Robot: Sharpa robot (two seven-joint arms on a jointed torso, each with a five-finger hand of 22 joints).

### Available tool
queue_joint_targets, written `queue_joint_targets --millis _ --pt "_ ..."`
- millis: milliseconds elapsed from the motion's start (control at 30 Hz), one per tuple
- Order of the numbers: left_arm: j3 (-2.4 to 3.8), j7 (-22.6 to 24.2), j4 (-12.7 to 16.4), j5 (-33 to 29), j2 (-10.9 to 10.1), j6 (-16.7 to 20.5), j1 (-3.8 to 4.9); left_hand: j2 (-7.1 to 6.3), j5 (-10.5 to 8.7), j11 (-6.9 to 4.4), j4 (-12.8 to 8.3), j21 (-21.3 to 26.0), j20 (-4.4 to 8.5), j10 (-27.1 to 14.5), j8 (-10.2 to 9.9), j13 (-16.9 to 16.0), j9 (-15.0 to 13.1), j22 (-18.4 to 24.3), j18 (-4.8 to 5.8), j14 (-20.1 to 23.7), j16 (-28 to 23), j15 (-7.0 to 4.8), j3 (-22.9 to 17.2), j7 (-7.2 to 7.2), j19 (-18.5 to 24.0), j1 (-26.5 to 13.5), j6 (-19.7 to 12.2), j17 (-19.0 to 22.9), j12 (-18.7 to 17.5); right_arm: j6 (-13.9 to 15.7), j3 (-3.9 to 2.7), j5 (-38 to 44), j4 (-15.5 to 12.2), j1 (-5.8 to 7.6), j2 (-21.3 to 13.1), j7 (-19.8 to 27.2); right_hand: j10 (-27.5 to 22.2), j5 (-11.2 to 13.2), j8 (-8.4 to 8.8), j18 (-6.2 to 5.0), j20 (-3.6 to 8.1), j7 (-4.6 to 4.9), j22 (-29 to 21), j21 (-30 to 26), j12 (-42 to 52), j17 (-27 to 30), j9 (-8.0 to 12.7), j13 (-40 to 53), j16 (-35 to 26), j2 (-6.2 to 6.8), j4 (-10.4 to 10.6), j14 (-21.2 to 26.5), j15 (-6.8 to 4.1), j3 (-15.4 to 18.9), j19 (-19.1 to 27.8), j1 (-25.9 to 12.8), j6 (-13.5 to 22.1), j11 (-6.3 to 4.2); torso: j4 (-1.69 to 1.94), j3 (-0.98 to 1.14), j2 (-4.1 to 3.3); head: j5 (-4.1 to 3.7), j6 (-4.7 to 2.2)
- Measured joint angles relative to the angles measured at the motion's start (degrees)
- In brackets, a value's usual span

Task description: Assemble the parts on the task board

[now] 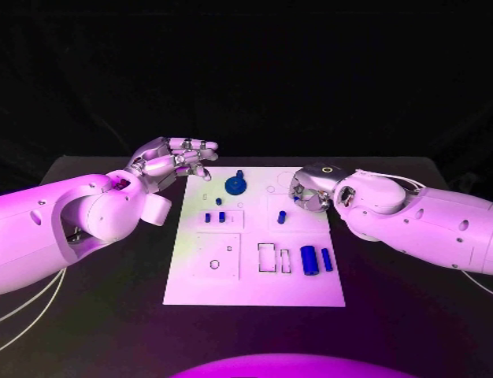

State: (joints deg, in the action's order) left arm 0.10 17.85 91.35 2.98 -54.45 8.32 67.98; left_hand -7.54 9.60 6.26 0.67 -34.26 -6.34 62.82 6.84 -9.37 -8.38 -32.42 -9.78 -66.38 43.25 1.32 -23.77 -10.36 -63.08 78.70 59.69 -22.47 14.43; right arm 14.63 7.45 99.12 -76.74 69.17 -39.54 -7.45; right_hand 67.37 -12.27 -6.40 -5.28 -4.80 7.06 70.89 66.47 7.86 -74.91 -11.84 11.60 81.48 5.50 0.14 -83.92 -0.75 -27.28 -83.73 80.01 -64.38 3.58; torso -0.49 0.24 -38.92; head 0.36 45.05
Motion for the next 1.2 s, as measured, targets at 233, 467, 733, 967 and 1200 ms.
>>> queue_joint_targets --millis 233,467,733,967,1200 --pt "0.00 -0.5 -0.1 0.2 0.0 -0.2 0.00 0.22 0.00 0.01 -0.1 0.1 0.00 0.0 0.0 0.0 0.1 0.1 -0.01 0.0 -0.2 0.00 0.1 -0.15 0.0 0.2 -0.2 0.1 0.0 1.5 0.11 0.2 -0.8 -0.21 -0.7 -0.2 0.1 0.2 0.01 0.00 0.00 0.00 0.1 0.2 0.0 0.0 -0.1 -0.1 0.0 -0.22 -0.4 0.0 0.00 -0.1 0.0 0.2 0.0 0.11 -0.01 -0.01 0.01 0.17 -0.03" --pt "0.00 -0.8 -0.3 0.5 0.0 -0.4 0.00 0.22 0.00 0.21 -0.1 0.1 -0.20 -0.2 -0.2 0.1 0.1 0.1 0.00 0.0 -0.2 0.00 0.1 -0.26 -0.2 0.2 -0.3 0.1 0.0 3.7 -0.01 0.2 -1.9 -0.01 -1.5 -0.2 0.2 -0.2 0.03 0.00 0.00 -0.01 0.4 0.6 0.0 0.0 -0.1 -0.1 0.0 -0.21 -0.6 0.0 0.00 0.1 0.0 0.2 0.0 0.20 -0.02 -0.01 0.02 0.27 -0.16" --pt "0.00 -1.2 -0.6 0.6 0.0 -0.4 0.00 0.22 0.00 0.22 -0.3 0.1 -0.20 -0.2 -0.2 0.2 0.1 0.2 0.00 0.0 -0.2 0.01 0.3 -0.35 -0.2 0.2 -0.4 0.2 0.0 7.0 -0.37 -0.1 -3.6 0.68 -2.8 0.0 0.2 -0.5 0.12 0.00 0.00 0.21 0.8 0.9 -0.1 0.0 -0.2 -0.1 0.0 -0.21 -0.8 0.0 0.00 -0.1 0.0 0.2 -0.2 0.21 -0.02 -0.01 0.01 0.27 -0.27" --pt "0.00 -1.4 -0.8 0.7 0.0 -0.5 0.00 0.22 0.00 0.01 -0.3 0.1 -0.20 -0.4 -0.2 0.2 0.1 0.1 0.00 0.0 -0.2 0.01 0.3 -0.34 -0.2 0.2 -0.4 0.2 0.0 8.6 -0.90 -1.1 -9.9 1.09 -5.9 0.0 0.2 -0.5 0.13 -0.01 0.00 0.21 1.0 1.3 -0.1 0.0 -0.2 -0.1 0.0 -0.21 -1.0 0.0 0.01 0.0 0.0 0.2 -0.2 0.21 -0.05 -0.01 -0.01 0.92 -0.24" --pt "0.00 -1.5 -1.2 0.7 0.1 -0.5 0.00 0.22 0.00 0.21 -0.3 0.4 -0.20 -0.6 -0.2 0.2 0.1 0.2 0.01 0.0 -0.2 0.04 0.3 -0.54 -0.2 0.2 -0.6 0.2 0.0 9.1 -1.14 -2.1 -18.8 1.18 -6.2 0.0 0.4 -1.2 0.14 -0.01 -0.01 0.21 1.3 1.5 -0.2 0.0 -0.3 -0.1 0.0 -0.20 -1.2 0.0 0.01 -0.2 0.0 0.2 -0.2 0.41 -0.15 0.02 0.01 2.54 -0.15"
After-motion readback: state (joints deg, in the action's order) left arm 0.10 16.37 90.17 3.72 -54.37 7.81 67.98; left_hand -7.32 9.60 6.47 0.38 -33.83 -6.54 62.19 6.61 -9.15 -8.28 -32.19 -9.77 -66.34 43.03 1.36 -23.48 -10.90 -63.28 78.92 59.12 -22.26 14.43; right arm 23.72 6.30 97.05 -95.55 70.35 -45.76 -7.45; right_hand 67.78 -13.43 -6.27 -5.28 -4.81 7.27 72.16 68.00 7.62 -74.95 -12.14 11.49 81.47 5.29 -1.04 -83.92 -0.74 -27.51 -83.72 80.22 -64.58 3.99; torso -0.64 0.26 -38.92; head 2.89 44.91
